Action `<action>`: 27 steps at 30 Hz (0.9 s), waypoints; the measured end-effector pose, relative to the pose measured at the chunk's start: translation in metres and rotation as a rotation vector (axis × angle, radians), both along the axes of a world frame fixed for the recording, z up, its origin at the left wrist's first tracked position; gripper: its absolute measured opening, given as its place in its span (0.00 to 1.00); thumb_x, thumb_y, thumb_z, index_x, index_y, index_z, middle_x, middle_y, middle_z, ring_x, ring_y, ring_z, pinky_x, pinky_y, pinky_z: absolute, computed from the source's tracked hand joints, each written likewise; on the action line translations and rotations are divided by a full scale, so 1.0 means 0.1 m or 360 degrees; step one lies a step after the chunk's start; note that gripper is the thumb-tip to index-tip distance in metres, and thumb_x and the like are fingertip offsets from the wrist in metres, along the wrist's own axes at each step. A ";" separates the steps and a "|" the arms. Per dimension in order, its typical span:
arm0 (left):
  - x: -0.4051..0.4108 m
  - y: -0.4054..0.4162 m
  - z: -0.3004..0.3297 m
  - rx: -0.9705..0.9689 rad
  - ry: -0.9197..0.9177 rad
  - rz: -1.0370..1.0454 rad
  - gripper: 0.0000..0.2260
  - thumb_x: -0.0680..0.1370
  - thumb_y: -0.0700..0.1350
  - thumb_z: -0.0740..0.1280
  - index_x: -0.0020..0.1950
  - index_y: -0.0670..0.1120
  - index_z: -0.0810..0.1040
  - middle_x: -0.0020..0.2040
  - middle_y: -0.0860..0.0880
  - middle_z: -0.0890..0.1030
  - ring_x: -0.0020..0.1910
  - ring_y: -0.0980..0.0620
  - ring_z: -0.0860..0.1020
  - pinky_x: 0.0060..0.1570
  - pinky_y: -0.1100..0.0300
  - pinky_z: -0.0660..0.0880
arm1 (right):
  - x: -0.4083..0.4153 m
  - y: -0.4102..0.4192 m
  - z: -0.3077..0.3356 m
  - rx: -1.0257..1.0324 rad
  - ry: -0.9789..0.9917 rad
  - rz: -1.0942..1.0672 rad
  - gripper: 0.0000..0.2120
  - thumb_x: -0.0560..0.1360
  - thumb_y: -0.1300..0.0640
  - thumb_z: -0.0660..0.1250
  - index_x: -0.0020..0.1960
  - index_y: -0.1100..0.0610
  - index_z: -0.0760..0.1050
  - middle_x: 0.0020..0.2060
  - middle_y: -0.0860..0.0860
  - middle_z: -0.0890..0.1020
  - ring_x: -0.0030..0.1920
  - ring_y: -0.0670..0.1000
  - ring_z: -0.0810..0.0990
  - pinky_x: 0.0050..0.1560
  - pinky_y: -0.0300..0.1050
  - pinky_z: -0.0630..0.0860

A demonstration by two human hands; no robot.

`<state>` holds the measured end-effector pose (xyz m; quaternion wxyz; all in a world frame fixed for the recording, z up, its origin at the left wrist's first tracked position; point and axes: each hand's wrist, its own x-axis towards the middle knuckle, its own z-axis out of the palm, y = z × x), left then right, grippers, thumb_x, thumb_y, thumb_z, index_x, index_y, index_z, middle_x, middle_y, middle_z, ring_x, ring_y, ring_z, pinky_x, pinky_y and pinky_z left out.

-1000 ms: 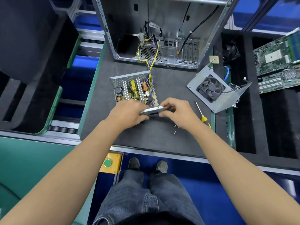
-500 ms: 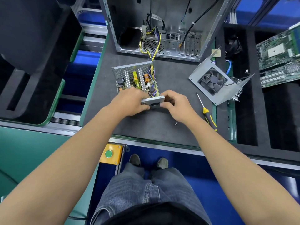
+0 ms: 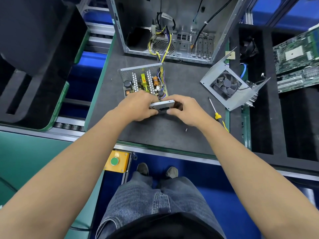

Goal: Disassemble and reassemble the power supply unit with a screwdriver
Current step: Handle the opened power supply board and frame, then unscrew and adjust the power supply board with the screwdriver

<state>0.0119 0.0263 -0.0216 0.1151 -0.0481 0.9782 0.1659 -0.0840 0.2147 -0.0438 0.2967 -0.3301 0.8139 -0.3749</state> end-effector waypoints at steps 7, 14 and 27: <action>0.00 -0.01 -0.03 0.0010 0.0021 -0.0003 0.13 0.76 0.52 0.71 0.41 0.55 0.67 0.37 0.51 0.72 0.45 0.42 0.76 0.39 0.53 0.68 | 0.07 -0.03 -0.05 -0.0211 -0.0082 -0.0364 0.15 0.68 0.66 0.77 0.48 0.48 0.81 0.41 0.51 0.84 0.38 0.43 0.76 0.44 0.29 0.72; 0.01 -0.01 -0.03 0.0023 0.0003 0.0014 0.13 0.76 0.53 0.71 0.41 0.54 0.67 0.36 0.52 0.70 0.41 0.47 0.70 0.38 0.54 0.68 | 0.14 -0.01 -0.13 -0.0247 0.0026 -0.0526 0.05 0.69 0.64 0.76 0.44 0.58 0.83 0.34 0.46 0.80 0.33 0.38 0.73 0.38 0.28 0.68; 0.00 0.00 0.01 -0.0036 -0.0032 -0.0034 0.12 0.77 0.54 0.70 0.42 0.56 0.66 0.43 0.46 0.80 0.47 0.39 0.78 0.39 0.53 0.68 | 0.00 0.00 -0.09 -0.0078 0.0082 -0.0293 0.07 0.71 0.63 0.75 0.48 0.56 0.84 0.41 0.53 0.82 0.39 0.46 0.74 0.45 0.38 0.72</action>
